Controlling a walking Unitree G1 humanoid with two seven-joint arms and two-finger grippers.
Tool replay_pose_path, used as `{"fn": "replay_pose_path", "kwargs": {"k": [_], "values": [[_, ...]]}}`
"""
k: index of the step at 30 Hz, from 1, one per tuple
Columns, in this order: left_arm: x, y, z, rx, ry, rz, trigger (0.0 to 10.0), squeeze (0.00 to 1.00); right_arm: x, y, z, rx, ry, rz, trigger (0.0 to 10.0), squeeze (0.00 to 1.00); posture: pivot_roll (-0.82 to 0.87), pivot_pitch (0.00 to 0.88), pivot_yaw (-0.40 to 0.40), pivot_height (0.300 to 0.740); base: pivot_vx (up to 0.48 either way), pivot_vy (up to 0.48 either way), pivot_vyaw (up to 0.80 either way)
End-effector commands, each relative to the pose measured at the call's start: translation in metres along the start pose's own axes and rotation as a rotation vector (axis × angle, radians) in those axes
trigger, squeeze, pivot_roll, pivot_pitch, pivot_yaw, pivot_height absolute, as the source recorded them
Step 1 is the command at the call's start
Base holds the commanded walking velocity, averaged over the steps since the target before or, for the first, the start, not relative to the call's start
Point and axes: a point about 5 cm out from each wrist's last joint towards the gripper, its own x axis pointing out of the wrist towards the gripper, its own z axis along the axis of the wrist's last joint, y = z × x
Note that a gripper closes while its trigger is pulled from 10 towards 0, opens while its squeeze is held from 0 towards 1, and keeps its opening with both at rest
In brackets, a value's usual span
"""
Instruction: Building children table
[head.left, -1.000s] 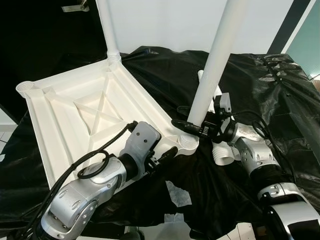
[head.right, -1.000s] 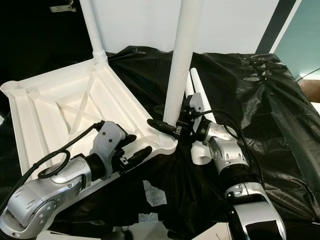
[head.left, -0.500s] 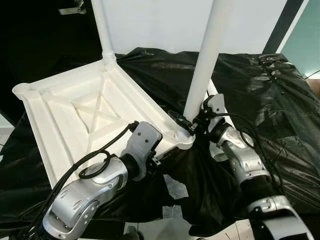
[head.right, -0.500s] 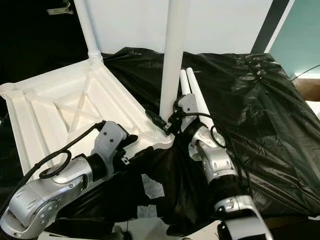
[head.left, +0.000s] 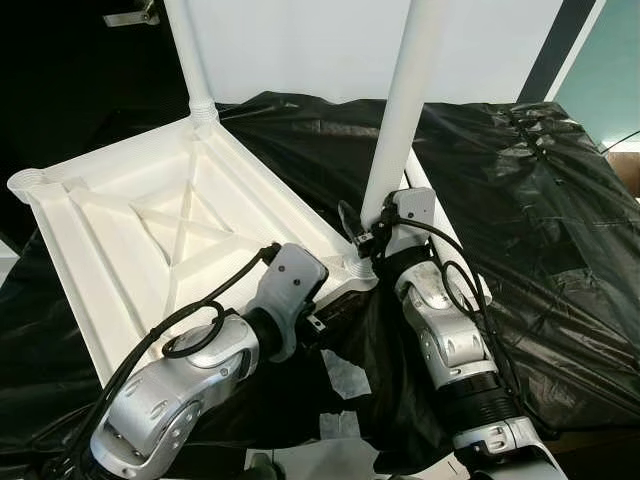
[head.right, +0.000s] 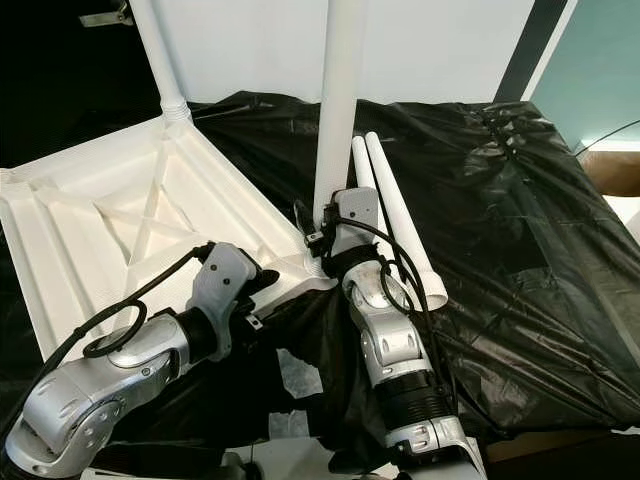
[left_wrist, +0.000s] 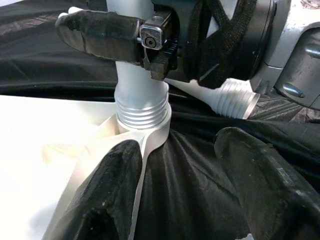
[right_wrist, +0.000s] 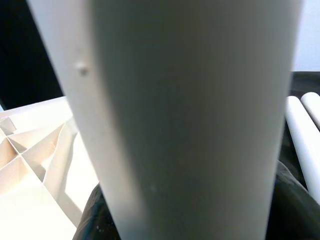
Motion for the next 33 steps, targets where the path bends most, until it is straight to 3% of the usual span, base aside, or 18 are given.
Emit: {"fn": "replay_pose_path", "kwargs": {"k": [1,3,5,13,20,26,27,33], "values": [[0.002,-0.002,-0.002,0.003,0.012,-0.031,10.0,0.0,-0.009,-0.008,-0.021,0.028,0.103,-0.058,10.0,0.0,0.14,0.096,-0.024,0.74,0.0,0.0,0.0],[0.002,-0.001,-0.002,0.004,0.011,-0.029,10.0,0.0,-0.006,-0.009,-0.019,0.176,0.128,-0.102,10.0,0.0,0.14,0.093,-0.022,0.74,0.0,0.0,0.0],[0.002,-0.001,-0.001,0.005,0.01,-0.03,10.0,0.0,-0.005,-0.01,-0.018,0.181,0.125,-0.111,10.0,0.0,0.14,0.093,-0.023,0.74,0.0,0.0,0.0],[0.004,-0.001,0.0,0.003,0.003,-0.033,10.0,0.0,-0.005,-0.01,-0.013,0.083,0.114,-0.098,10.0,0.0,0.13,0.085,-0.028,0.74,0.0,0.0,0.0],[0.005,-0.001,-0.003,0.007,0.01,-0.02,10.0,0.0,-0.004,-0.006,-0.011,-0.005,0.113,-0.004,10.0,0.0,0.13,0.078,-0.031,0.74,0.0,0.0,0.0],[0.01,0.0,-0.01,0.022,0.052,0.019,10.0,0.0,-0.004,-0.016,-0.01,-0.015,0.107,0.023,10.0,0.0,0.13,0.077,-0.032,0.74,0.0,0.0,0.0],[0.011,0.0,-0.01,0.018,0.05,0.019,10.0,0.0,-0.005,-0.022,-0.008,-0.015,0.088,0.046,10.0,1.0,0.13,0.078,-0.033,0.74,0.0,0.0,0.0],[0.011,0.0,-0.008,0.017,0.036,0.027,10.0,0.0,-0.005,-0.034,0.0,-0.024,0.045,0.105,10.0,1.0,0.13,0.082,-0.032,0.74,0.0,0.0,0.0]]}}
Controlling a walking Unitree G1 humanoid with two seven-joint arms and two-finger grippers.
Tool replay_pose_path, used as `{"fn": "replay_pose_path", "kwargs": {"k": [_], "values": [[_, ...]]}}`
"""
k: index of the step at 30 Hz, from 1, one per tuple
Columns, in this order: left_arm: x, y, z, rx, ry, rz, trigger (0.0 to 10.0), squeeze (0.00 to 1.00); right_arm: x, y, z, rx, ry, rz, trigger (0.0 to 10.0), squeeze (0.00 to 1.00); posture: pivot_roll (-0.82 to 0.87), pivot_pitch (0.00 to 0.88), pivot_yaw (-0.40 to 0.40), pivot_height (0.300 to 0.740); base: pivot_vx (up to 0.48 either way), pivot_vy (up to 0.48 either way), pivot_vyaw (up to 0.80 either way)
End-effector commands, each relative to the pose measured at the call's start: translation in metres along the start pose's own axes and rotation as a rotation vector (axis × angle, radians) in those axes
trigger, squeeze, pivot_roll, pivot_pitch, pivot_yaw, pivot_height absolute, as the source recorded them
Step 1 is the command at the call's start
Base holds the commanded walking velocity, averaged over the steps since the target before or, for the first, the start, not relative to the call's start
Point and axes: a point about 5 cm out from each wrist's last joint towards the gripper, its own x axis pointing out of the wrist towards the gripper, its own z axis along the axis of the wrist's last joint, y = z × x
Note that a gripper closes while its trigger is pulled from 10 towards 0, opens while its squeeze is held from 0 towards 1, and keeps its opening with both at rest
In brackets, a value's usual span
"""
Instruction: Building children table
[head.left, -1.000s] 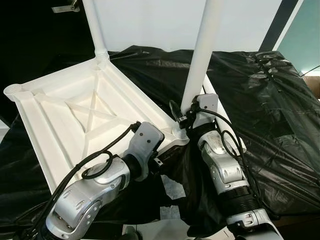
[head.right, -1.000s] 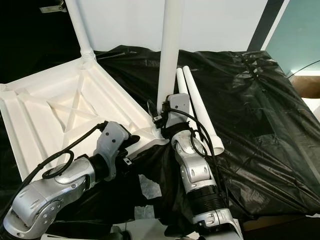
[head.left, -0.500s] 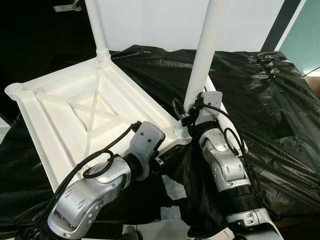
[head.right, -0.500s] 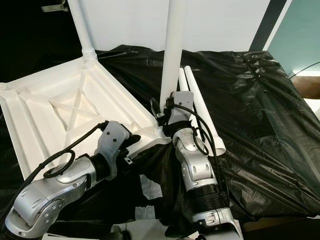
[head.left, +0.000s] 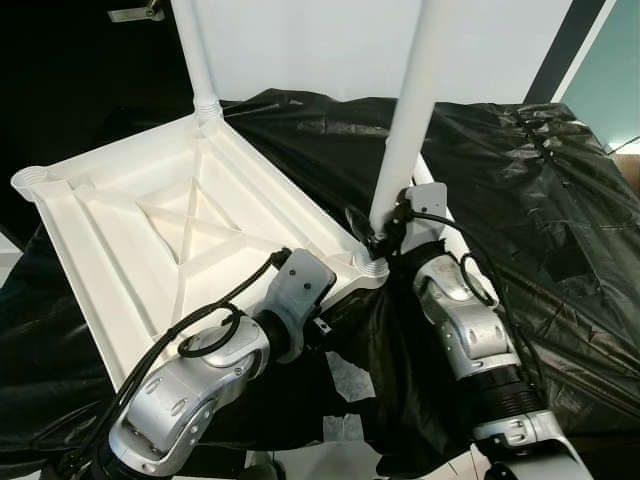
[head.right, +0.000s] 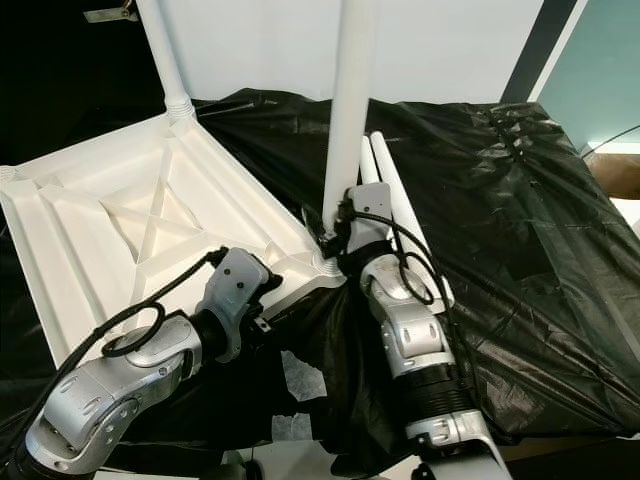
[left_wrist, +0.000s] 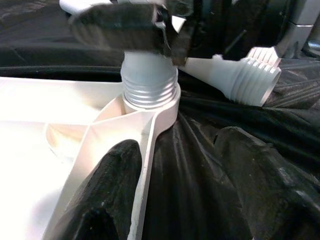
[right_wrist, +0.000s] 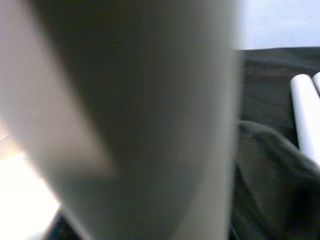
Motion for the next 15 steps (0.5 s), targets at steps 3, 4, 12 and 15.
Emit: {"fn": "replay_pose_path", "kwargs": {"k": [3,4,12,15], "values": [[0.002,0.002,0.0,-0.003,-0.011,0.029,10.0,0.0,-0.002,-0.013,0.003,0.027,-0.015,0.073,10.0,1.0,0.12,0.086,-0.031,0.74,0.0,0.0,0.0],[0.002,0.002,0.0,-0.003,-0.011,0.029,10.0,0.0,-0.002,-0.013,0.003,0.027,-0.015,0.073,10.0,1.0,0.12,0.086,-0.031,0.74,0.0,0.0,0.0],[0.006,0.011,-0.001,-0.016,-0.035,0.105,10.0,0.0,0.002,-0.034,0.008,0.032,-0.025,0.297,10.0,0.0,0.12,0.087,-0.031,0.74,0.0,0.0,0.0],[0.007,0.012,-0.001,-0.034,-0.043,0.113,10.0,0.0,0.004,-0.037,0.009,0.021,-0.02,0.357,10.0,0.0,0.12,0.083,-0.031,0.74,0.0,0.0,0.0]]}}
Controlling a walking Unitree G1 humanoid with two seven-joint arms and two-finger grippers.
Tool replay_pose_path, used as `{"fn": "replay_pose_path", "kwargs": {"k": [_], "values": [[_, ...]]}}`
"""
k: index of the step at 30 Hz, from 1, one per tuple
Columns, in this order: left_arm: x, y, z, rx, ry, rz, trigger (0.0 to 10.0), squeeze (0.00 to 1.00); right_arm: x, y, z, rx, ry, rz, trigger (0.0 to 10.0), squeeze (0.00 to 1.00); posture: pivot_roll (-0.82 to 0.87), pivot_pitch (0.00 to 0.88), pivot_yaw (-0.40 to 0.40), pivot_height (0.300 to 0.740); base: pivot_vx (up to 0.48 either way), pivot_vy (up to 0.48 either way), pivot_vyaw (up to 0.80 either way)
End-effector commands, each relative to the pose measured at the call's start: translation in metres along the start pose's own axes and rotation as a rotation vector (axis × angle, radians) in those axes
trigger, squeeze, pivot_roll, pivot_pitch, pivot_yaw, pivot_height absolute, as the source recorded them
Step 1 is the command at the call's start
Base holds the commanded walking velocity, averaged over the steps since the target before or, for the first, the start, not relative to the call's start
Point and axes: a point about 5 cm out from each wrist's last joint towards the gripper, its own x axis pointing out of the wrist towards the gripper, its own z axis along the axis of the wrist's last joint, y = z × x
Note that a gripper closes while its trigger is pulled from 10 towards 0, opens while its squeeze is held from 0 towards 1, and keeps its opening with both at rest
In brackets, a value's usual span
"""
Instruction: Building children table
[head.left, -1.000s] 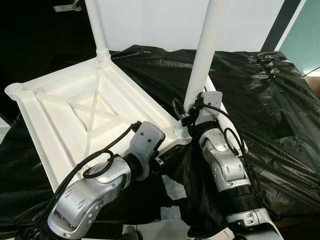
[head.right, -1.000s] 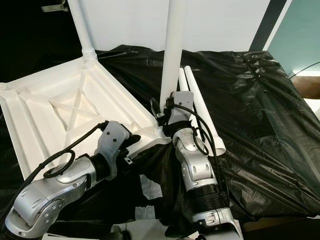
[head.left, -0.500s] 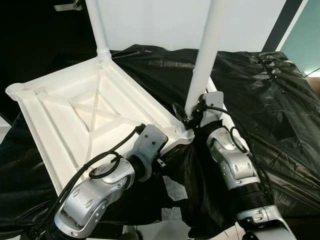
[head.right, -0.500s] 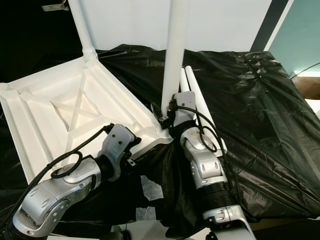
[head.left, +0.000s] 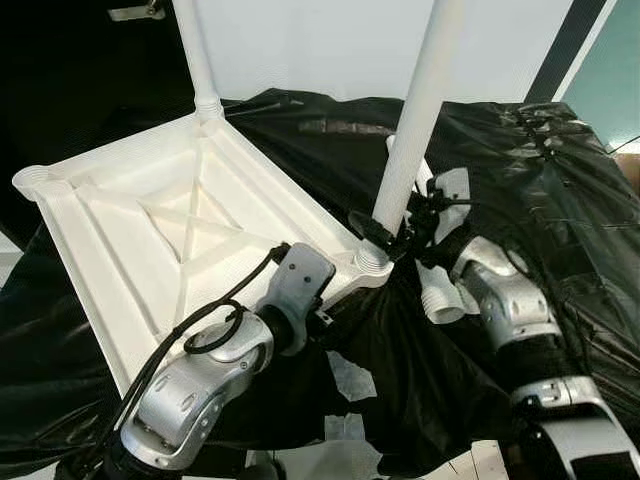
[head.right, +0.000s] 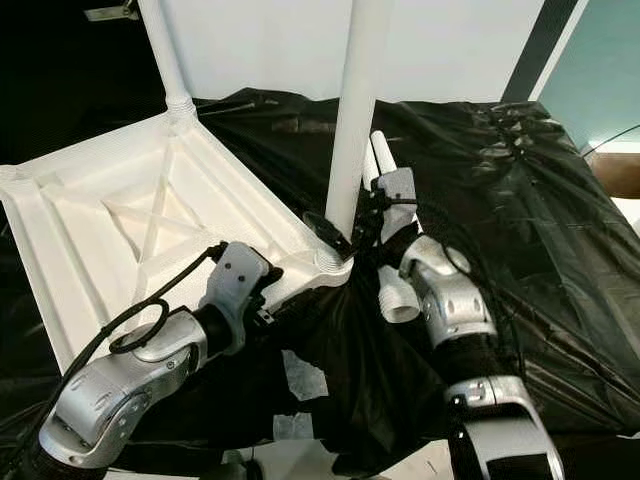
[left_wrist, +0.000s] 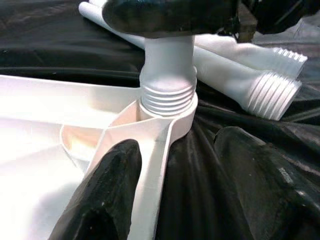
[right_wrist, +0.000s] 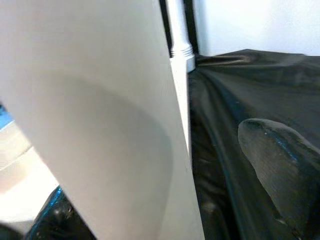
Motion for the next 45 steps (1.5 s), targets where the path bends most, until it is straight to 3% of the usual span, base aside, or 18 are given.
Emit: {"fn": "replay_pose_path", "kwargs": {"k": [1,8,9,10,11,13,14,25,26,27,29,33,37,40,45], "values": [[0.0,0.004,-0.001,-0.001,0.0,0.058,10.0,0.0,-0.002,-0.002,-0.001,0.009,-0.006,0.008,10.0,0.0,0.12,0.083,-0.031,0.74,0.0,0.0,0.0],[0.004,0.009,-0.002,0.001,-0.01,0.099,10.0,0.0,0.001,-0.004,-0.007,-0.022,0.069,0.181,10.0,0.0,0.13,0.075,-0.042,0.74,0.0,0.0,0.0],[0.005,0.01,-0.003,0.002,-0.011,0.11,10.0,0.0,0.001,-0.005,-0.011,-0.027,0.099,0.215,4.8,0.0,0.13,0.07,-0.044,0.74,0.0,0.0,0.0],[0.005,0.01,-0.003,0.002,-0.011,0.11,10.0,0.0,0.001,-0.005,-0.011,-0.027,0.099,0.215,4.8,0.0,0.13,0.07,-0.044,0.74,0.0,0.0,0.0],[0.005,0.012,-0.004,0.01,-0.012,0.119,10.0,0.0,0.002,-0.006,-0.014,-0.038,0.119,0.243,3.1,0.0,0.13,0.07,-0.044,0.74,0.0,0.0,0.0],[0.005,0.012,-0.004,0.017,-0.013,0.123,10.0,0.0,0.003,-0.006,-0.015,-0.045,0.129,0.257,3.1,0.0,0.13,0.07,-0.044,0.74,0.0,0.0,0.0],[0.006,0.014,-0.005,0.018,-0.013,0.128,10.0,0.0,0.005,-0.007,-0.017,-0.042,0.134,0.264,0.0,0.0,0.14,0.062,-0.047,0.74,0.0,0.0,0.0],[0.003,0.019,-0.008,0.026,-0.004,0.148,10.0,0.0,0.006,-0.008,-0.031,-0.001,0.187,0.156,0.0,0.0,0.14,0.059,-0.046,0.74,0.0,0.0,0.0],[0.003,0.019,-0.008,0.028,-0.005,0.149,10.0,0.0,0.007,-0.008,-0.034,-0.016,0.207,0.11,9.5,0.0,0.14,0.059,-0.045,0.74,0.0,0.0,0.0],[0.003,0.02,-0.008,0.03,-0.005,0.149,10.0,0.0,0.007,-0.006,-0.037,-0.025,0.215,0.067,10.0,0.0,0.13,0.06,-0.042,0.74,0.0,0.0,0.0],[0.003,0.02,-0.008,0.033,-0.006,0.149,10.0,0.0,0.008,-0.005,-0.04,-0.037,0.222,0.03,10.0,0.0,0.13,0.06,-0.042,0.74,0.0,0.0,0.0],[0.002,0.023,-0.007,0.042,-0.008,0.155,10.0,0.0,0.008,0.001,-0.05,-0.012,0.222,-0.182,10.0,0.0,0.13,0.062,-0.04,0.74,0.0,0.0,0.0],[0.002,0.024,-0.007,0.042,-0.007,0.156,10.0,0.0,0.009,0.003,-0.05,-0.012,0.216,-0.199,10.0,0.0,0.13,0.062,-0.04,0.74,0.0,0.0,0.0],[-0.001,0.024,-0.01,0.043,0.006,0.155,10.0,0.0,0.013,0.025,-0.052,0.019,0.19,-0.303,10.0,0.0,0.13,0.069,-0.034,0.74,0.0,0.0,0.0],[0.0,0.022,-0.011,0.045,0.01,0.151,10.0,0.0,0.012,0.029,-0.053,0.059,0.188,-0.459,10.0,0.0,0.13,0.071,-0.033,0.74,0.0,0.0,0.0]]}}
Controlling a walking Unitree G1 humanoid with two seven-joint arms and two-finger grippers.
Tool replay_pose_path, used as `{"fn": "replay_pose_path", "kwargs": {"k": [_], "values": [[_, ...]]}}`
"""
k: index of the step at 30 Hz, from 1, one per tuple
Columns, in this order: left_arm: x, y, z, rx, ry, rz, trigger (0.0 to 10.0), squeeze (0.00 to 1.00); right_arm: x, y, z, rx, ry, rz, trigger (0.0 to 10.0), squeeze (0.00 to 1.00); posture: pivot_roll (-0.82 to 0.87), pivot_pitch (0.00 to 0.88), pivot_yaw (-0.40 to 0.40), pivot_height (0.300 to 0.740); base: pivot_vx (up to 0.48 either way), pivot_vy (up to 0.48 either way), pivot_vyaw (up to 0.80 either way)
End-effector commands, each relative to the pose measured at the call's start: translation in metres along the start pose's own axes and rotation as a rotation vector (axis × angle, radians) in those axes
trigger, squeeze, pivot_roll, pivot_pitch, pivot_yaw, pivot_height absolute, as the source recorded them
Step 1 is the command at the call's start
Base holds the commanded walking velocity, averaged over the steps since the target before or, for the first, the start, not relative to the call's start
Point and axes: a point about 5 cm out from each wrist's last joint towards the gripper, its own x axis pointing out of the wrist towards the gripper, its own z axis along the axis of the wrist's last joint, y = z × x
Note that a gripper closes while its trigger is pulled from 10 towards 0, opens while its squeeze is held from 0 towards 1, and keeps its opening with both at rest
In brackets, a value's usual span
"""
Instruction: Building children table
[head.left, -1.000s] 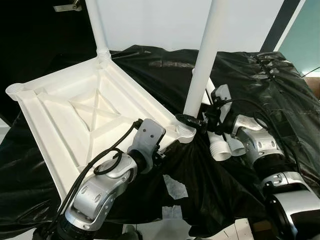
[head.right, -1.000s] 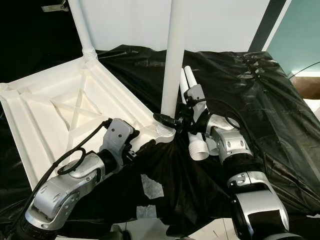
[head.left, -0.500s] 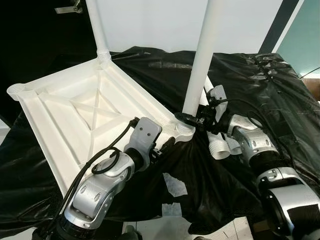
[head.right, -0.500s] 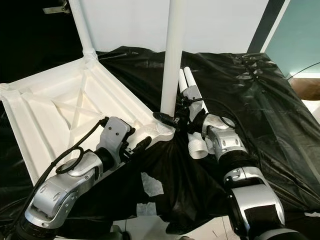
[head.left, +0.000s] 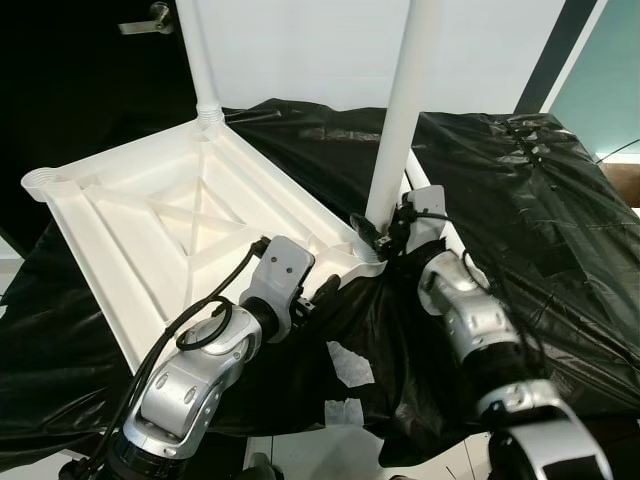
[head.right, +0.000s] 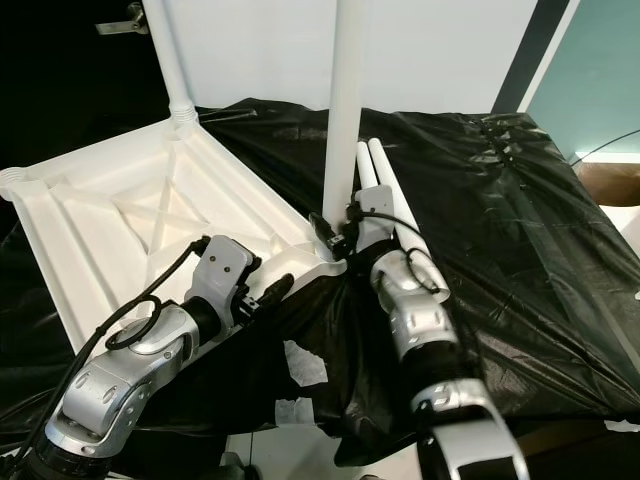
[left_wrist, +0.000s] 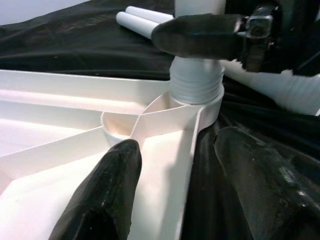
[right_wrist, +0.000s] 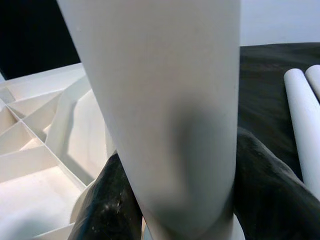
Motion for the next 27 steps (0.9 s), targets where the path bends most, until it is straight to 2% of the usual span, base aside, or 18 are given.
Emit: {"fn": "replay_pose_path", "kwargs": {"k": [1,2,6,16,17,22,26,27], "values": [[0.0,-0.001,-0.001,0.009,0.006,0.011,10.0,0.0,-0.006,-0.003,-0.022,0.014,0.109,-0.068,10.0,0.0,0.13,0.071,-0.033,0.74,0.0,0.0,0.0],[0.0,-0.002,-0.001,0.008,0.006,0.01,10.0,0.0,-0.006,-0.003,-0.02,0.024,0.102,-0.112,10.0,0.0,0.13,0.072,-0.033,0.74,0.0,0.0,0.0],[0.002,-0.004,-0.001,0.007,0.003,0.004,10.0,0.0,-0.007,0.002,-0.018,0.049,0.098,-0.139,10.0,0.0,0.13,0.069,-0.027,0.74,0.0,0.0,0.0],[0.003,-0.004,0.001,0.015,-0.002,-0.012,10.0,0.0,-0.011,0.003,-0.008,0.065,0.046,-0.104,10.0,0.0,0.12,0.058,-0.029,0.74,0.0,0.0,0.0],[0.003,-0.005,0.001,0.015,-0.003,-0.013,10.0,0.0,-0.011,0.002,-0.006,0.056,0.036,-0.078,10.0,1.0,0.12,0.058,-0.029,0.74,0.0,0.0,0.0],[0.003,-0.005,0.002,0.033,-0.007,-0.011,10.0,0.0,-0.014,-0.009,0.002,0.034,-0.019,0.008,10.0,1.0,0.12,0.055,-0.034,0.74,0.0,0.0,0.0],[0.003,-0.004,0.001,0.037,-0.008,-0.008,10.0,0.0,-0.016,-0.021,0.004,0.023,-0.021,0.055,10.0,1.0,0.11,0.054,-0.037,0.74,0.0,0.0,0.0],[0.003,-0.004,0.001,0.037,-0.009,-0.008,10.0,0.0,-0.016,-0.026,0.005,0.016,-0.021,0.108,10.0,1.0,0.11,0.053,-0.038,0.74,0.0,0.0,0.0]]}}
